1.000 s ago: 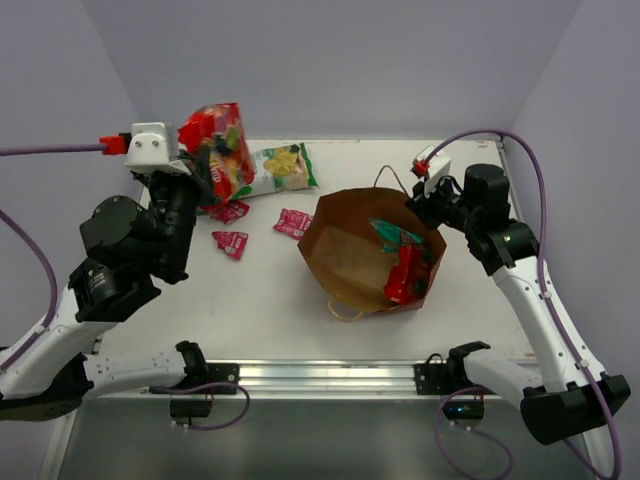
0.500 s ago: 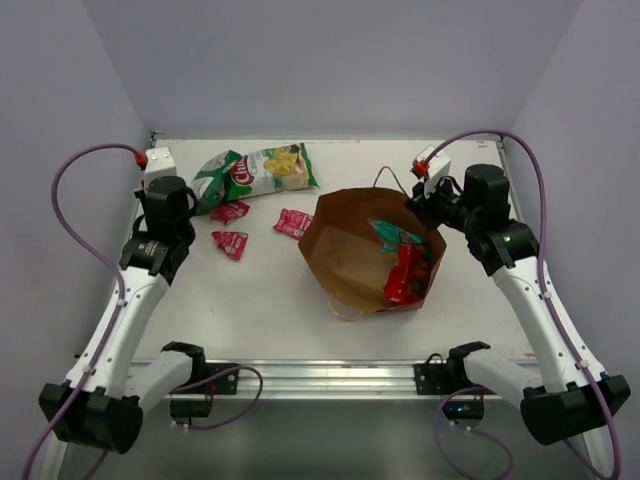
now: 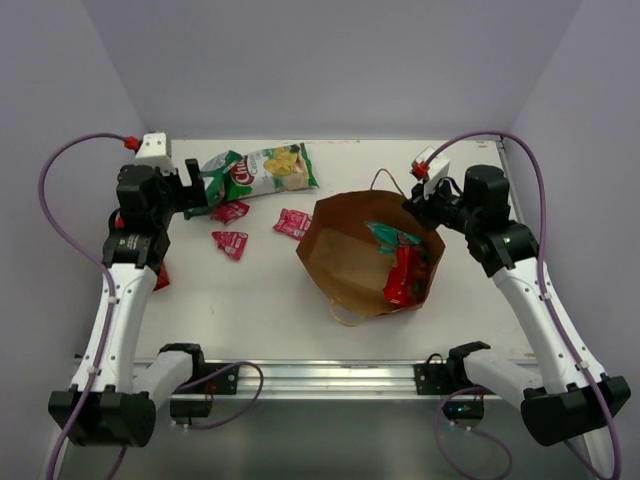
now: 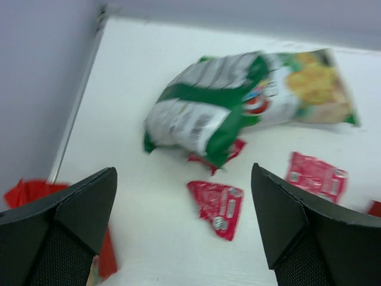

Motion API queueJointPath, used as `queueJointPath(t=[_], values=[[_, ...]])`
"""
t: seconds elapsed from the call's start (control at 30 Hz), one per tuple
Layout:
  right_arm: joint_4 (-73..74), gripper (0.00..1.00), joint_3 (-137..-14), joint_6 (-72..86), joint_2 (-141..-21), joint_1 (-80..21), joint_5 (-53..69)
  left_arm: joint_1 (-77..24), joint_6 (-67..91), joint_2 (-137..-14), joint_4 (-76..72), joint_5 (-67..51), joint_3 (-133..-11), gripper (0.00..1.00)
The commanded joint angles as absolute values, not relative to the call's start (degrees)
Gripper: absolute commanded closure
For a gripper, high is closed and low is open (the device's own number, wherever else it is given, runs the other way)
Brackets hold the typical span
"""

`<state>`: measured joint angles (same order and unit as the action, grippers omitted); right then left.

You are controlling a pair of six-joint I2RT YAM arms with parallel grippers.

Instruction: Take the snacks out of the paper bag

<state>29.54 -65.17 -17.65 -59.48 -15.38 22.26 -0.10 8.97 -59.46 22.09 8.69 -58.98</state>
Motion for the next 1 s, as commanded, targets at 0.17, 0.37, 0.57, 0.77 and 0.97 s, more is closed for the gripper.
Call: queueJointPath(t=[0.17, 0.37, 0.57, 0.77, 0.97], values=[[28.30, 1.00, -70.22, -19.51, -59.59, -15.91, 24.61, -14.72, -6.66, -53.17, 14.50, -26.01, -69.25, 0.00], [29.71, 1.00, -71.72, -20.21, -60.03, -16.00, 25.31, -32.55, -13.61, -60.28, 16.08, -28.40, -73.03, 0.00], [29.53, 1.00, -70.93, -20.39, -61.08, -16.08, 25.49, -48.58, -22.49, -69.68, 18.54, -21.10, -76.37, 0.00], [29.27, 1.00, -70.49, -20.30, -61.61, -16.08, 25.93, -55.37, -31.54, -77.78, 19.78, -15.21, -78.66, 0.00], [29.62, 1.00, -70.66, -20.39, -61.52, -16.08, 26.19, -57.39, -38.40, -85.24, 19.51, -13.18, -82.09, 0.00]])
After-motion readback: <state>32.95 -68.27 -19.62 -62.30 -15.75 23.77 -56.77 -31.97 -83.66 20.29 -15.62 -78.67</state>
